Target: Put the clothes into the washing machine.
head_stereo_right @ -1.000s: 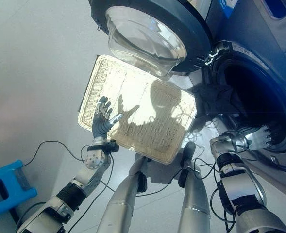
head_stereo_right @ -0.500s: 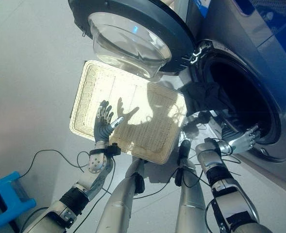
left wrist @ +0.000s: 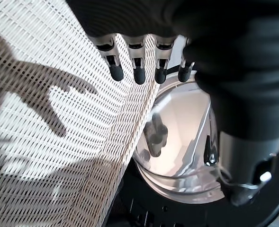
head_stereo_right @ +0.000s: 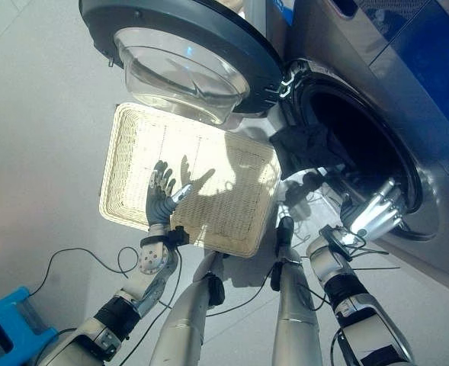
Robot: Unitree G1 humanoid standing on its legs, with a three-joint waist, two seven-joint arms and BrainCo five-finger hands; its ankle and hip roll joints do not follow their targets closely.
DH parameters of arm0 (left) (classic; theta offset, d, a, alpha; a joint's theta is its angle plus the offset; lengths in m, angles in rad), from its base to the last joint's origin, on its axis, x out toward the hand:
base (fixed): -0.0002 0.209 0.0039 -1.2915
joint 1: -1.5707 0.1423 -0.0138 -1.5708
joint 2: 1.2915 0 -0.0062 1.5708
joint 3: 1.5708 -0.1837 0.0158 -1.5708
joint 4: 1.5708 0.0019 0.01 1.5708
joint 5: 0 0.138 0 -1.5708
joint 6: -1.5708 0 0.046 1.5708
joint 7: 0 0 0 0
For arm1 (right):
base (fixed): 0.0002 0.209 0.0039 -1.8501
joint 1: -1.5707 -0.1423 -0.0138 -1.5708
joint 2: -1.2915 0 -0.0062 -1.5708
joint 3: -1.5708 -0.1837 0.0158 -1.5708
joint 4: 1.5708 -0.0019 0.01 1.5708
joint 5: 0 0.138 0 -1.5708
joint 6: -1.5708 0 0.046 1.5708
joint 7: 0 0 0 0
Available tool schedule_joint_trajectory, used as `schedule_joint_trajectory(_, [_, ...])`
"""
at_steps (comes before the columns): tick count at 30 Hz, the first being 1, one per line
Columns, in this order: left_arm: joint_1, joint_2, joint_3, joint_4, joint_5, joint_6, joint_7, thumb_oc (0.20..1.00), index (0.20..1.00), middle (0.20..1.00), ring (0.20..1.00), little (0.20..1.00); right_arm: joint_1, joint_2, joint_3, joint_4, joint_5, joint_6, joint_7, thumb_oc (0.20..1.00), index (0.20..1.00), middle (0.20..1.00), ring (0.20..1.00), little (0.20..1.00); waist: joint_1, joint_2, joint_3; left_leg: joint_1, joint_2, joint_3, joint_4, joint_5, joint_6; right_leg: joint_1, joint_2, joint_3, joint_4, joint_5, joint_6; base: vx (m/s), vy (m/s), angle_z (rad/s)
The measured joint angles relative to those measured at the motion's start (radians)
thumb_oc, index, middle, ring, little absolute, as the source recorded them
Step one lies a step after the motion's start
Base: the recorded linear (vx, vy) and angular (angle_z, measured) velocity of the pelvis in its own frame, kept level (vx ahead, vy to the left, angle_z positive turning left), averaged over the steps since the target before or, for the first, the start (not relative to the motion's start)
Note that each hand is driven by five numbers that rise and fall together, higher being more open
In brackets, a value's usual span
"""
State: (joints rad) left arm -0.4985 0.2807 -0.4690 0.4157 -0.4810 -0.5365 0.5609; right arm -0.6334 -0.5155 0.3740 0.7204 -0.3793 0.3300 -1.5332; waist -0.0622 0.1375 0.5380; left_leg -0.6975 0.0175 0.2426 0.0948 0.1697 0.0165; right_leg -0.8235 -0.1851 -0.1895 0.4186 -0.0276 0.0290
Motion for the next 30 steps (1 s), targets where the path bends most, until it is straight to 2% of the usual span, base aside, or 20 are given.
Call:
schedule_joint_trajectory(4, [-0.004,0.01,0.002,0.0,0.0,0.0,-0.002,1.0,1.0,1.0,1.0,1.0,-0.037,-0.043,0.045,0.058,-0.041,-0.013,0.108,1.0,1.0,1.0,1.0,1.0,0.001,0.0,0.0,-0.014,0.007,-0.008,0.006,-0.001,-0.002,-0.004,0.005,-0.012,-0.004,0.003,-0.004,-0.02,-0.097,0.02])
schedule_joint_trajectory(6, [-0.007,0.021,0.002,0.001,0.0,0.0,-0.011,1.0,1.0,1.0,1.0,1.0,-0.079,-0.058,0.072,0.126,-0.042,-0.053,0.186,1.0,1.0,1.0,1.0,1.0,0.006,-0.001,0.0,-0.025,0.011,-0.02,0.015,-0.003,-0.005,-0.005,0.007,-0.023,-0.006,0.003,-0.01,-0.01,-0.058,0.07])
schedule_joint_trajectory(8, [-0.011,0.031,0.002,0.001,-0.001,0.0,-0.018,1.0,1.0,1.0,1.0,1.0,-0.098,-0.062,0.072,0.132,-0.042,-0.071,0.22,1.0,1.0,1.0,1.0,1.0,0.009,-0.001,0.0,-0.035,0.013,-0.026,0.02,-0.004,-0.006,-0.01,0.007,-0.028,-0.006,0.002,-0.011,-0.01,-0.091,0.05])
schedule_joint_trajectory(9, [-0.016,0.035,0.002,0.001,-0.001,0.0,-0.02,1.0,1.0,1.0,1.0,1.0,-0.111,-0.064,0.072,0.135,-0.042,-0.079,0.235,1.0,1.0,1.0,1.0,1.0,0.016,-0.001,0.001,-0.039,0.013,-0.026,0.02,-0.004,-0.006,-0.012,0.007,-0.028,-0.005,0.002,-0.011,-0.01,-0.154,0.05])
schedule_joint_trajectory(10, [-0.03,0.049,-0.002,0.003,-0.003,0.0,-0.031,1.0,1.0,1.0,1.0,1.0,-0.175,-0.064,0.121,0.236,-0.044,-0.097,0.285,1.0,1.0,1.0,1.0,1.0,0.028,-0.001,0.001,-0.046,0.015,-0.032,0.028,-0.004,-0.006,-0.013,0.005,-0.037,-0.004,0.002,-0.011,0.0,-0.088,0.03])
schedule_joint_trajectory(11, [-0.03,0.049,-0.002,0.003,-0.003,0.0,-0.031,1.0,1.0,1.0,1.0,1.0,-0.175,-0.064,0.121,0.236,-0.044,-0.097,0.285,1.0,1.0,1.0,1.0,1.0,0.028,-0.001,0.001,-0.046,0.015,-0.032,0.028,-0.004,-0.006,-0.013,0.005,-0.037,-0.004,0.002,-0.011,0.0,-0.07,0.1])
schedule_joint_trajectory(12, [-0.054,0.059,-0.002,0.003,-0.003,-0.001,-0.048,1.0,1.0,1.0,1.0,1.0,-0.211,-0.069,0.133,0.293,-0.045,-0.108,0.337,1.0,1.0,1.0,1.0,1.0,0.039,-0.001,0.001,-0.053,0.015,-0.042,0.031,-0.004,-0.006,-0.014,0.005,-0.045,-0.004,0.002,-0.012,-0.01,-0.058,0.09])
schedule_joint_trajectory(15, [-0.085,0.07,-0.005,0.0,-0.005,-0.007,-0.071,1.0,1.0,1.0,1.0,1.0,-0.277,-0.085,0.153,0.365,-0.051,-0.12,0.404,1.0,1.0,1.0,1.0,1.0,0.061,-0.001,0.001,-0.065,0.015,-0.055,0.04,-0.002,-0.005,-0.017,-0.001,-0.058,0.003,0.0,-0.015,-0.01,-0.08,0.12])
schedule_joint_trajectory(21, [-0.098,0.079,-0.02,-0.046,-0.013,-0.022,-0.096,1.0,1.0,1.0,1.0,1.0,-0.383,-0.117,0.174,0.425,-0.062,-0.128,0.55,1.0,1.0,1.0,1.0,1.0,0.087,-0.001,0.0,-0.093,-0.009,-0.081,0.04,0.008,0.006,-0.044,-0.036,-0.078,0.039,-0.016,-0.009,-0.01,-0.054,0.17])
schedule_joint_trajectory(22, [-0.099,0.08,-0.025,-0.067,-0.013,-0.022,-0.098,1.0,1.0,1.0,1.0,1.0,-0.396,-0.129,0.185,0.445,-0.062,-0.127,0.585,1.0,1.0,1.0,1.0,1.0,0.102,-0.001,0.001,-0.104,-0.015,-0.083,0.041,0.011,0.009,-0.057,-0.045,-0.081,0.048,-0.018,-0.008,-0.01,-0.026,0.07])
schedule_joint_trajectory(30, [-0.087,0.095,-0.03,-0.157,-0.013,-0.042,-0.107,1.0,1.0,1.0,1.0,1.0,-0.455,-0.134,0.188,0.546,-0.058,-0.104,0.665,1.0,1.0,1.0,1.0,1.0,0.139,0.0,0.0,-0.148,-0.033,-0.09,0.042,0.019,0.016,-0.11,-0.067,-0.081,0.074,-0.025,-0.002,-0.01,-0.029,0.06])
